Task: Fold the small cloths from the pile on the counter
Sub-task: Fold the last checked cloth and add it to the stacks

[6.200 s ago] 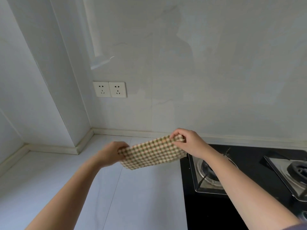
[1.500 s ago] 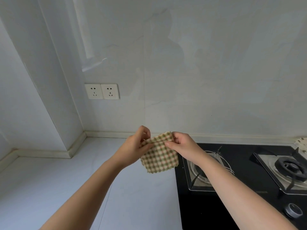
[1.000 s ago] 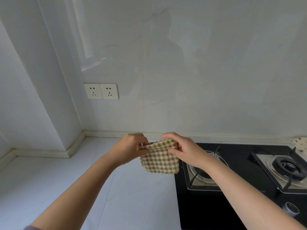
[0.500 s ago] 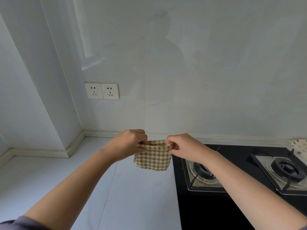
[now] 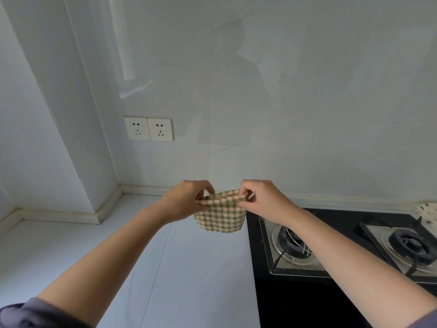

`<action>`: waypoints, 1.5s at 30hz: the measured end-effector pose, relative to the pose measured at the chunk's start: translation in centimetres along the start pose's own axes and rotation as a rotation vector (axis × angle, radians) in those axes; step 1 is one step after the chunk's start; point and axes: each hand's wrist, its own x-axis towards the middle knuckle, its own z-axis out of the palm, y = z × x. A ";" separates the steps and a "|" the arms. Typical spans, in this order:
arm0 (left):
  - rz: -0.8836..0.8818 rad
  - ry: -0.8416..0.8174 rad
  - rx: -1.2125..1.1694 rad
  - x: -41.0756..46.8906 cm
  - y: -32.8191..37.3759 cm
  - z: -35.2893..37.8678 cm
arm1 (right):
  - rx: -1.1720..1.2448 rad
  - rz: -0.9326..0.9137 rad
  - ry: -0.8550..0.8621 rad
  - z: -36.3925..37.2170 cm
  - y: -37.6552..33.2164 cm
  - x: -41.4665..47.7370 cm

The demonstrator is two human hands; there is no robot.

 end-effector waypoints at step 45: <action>-0.173 -0.088 -0.875 11.9 28.6 15.4 | 0.590 0.548 -0.004 -18.8 17.6 -18.6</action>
